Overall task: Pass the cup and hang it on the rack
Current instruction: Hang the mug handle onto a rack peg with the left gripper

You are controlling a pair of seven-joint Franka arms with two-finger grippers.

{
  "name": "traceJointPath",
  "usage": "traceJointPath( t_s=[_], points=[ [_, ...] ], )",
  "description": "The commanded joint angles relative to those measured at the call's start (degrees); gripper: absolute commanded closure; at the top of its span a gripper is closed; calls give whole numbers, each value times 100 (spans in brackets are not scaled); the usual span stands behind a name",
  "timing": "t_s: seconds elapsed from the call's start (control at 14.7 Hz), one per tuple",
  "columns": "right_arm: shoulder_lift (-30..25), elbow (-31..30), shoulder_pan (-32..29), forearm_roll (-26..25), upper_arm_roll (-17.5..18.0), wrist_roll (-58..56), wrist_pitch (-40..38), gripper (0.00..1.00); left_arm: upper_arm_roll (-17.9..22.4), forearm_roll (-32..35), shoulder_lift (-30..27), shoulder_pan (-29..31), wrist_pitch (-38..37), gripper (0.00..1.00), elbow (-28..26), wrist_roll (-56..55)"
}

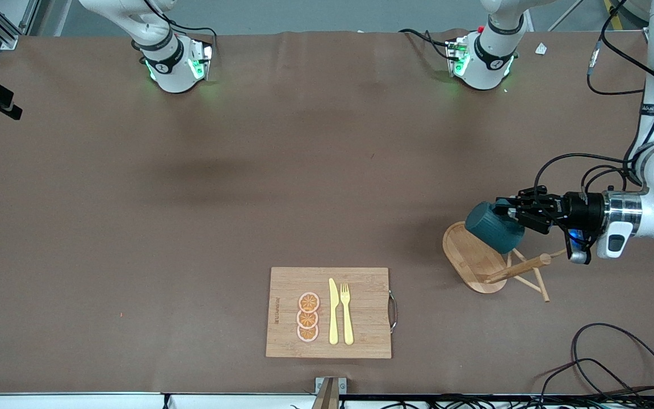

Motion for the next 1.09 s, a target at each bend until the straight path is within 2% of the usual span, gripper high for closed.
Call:
traceJointPath(
  t_s=[0.0, 0.68, 0.95, 1.02],
  points=[
    [-133, -142, 18, 7, 1, -69, 6, 0, 2, 29, 251, 115, -309, 99, 327, 148],
    [-133, -142, 18, 7, 1, -69, 6, 0, 11, 99, 586, 326, -433, 95, 512, 482],
    [-133, -142, 27, 7, 1, -69, 6, 0, 2, 82, 682, 422, -424, 86, 512, 509],
    [-133, -142, 27, 7, 1, -69, 15, 0, 2, 82, 691, 440, -433, 79, 512, 526]
  ],
)
